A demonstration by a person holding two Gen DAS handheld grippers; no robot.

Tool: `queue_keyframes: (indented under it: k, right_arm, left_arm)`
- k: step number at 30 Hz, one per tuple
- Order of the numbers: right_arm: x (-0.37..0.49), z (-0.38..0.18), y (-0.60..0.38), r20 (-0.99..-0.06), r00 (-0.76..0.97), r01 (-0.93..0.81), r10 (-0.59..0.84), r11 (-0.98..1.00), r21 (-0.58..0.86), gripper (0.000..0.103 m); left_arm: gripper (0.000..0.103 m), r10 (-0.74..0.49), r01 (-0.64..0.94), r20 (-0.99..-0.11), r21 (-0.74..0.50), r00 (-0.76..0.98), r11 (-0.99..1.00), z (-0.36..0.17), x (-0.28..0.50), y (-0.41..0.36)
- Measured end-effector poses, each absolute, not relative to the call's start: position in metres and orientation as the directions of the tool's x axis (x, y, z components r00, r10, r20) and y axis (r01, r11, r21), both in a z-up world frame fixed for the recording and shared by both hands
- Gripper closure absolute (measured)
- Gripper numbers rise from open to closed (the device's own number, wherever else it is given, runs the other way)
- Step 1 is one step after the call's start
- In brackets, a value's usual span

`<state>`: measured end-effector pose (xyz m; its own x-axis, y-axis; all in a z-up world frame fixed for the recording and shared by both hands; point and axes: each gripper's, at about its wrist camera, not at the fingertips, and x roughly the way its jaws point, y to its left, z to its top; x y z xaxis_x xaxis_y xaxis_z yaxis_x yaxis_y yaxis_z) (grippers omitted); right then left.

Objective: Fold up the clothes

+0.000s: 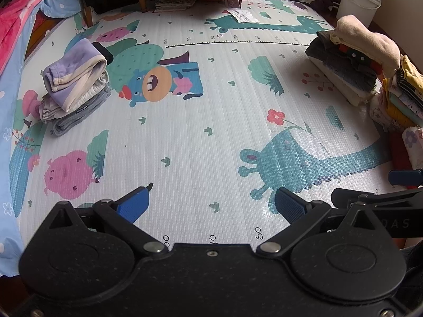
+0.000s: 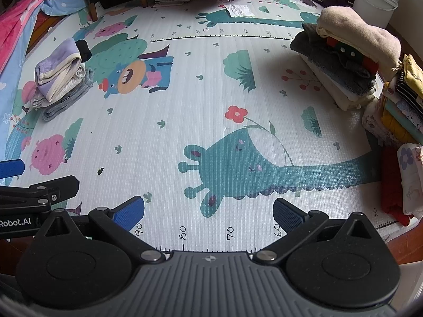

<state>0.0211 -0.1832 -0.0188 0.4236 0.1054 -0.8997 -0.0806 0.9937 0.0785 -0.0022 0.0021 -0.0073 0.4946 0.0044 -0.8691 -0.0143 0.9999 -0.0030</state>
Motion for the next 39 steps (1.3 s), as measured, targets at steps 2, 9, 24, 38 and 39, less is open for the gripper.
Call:
queue_keyframes:
  k: [2,9,24,38,39]
  right_arm:
    - [0.021,-0.019,-0.183,-0.900,0.423,-0.079,0.104,0.994,0.077,0.000]
    - [0.027,-0.016,-0.171,-0.893,0.433,-0.134,0.123,0.988,0.071,0.000]
    - [0.095,0.045,-0.108,-0.827,0.483,-0.302,0.288,0.941,0.152,0.000]
    - [0.212,0.020,-0.058,-0.842,0.490,-0.425,0.225,0.905,-0.005,0.000]
    - [0.219,0.011,-0.056,-0.850,0.482,-0.423,0.211,0.906,-0.015,0.000]
  left_arm:
    - [0.001,0.007,-0.017,-0.870,-0.002,0.493,1.000,-0.007,-0.002,0.002]
    - [0.000,0.004,-0.076,-0.870,-0.039,0.493,0.996,-0.003,0.005,0.020]
    - [0.000,0.118,-0.342,-0.833,-0.090,0.540,0.935,0.072,0.058,0.099]
    - [0.001,0.242,-0.499,-0.787,-0.094,0.567,0.861,0.055,0.139,0.266]
    - [0.002,0.239,-0.514,-0.794,-0.105,0.559,0.851,0.047,0.147,0.279]
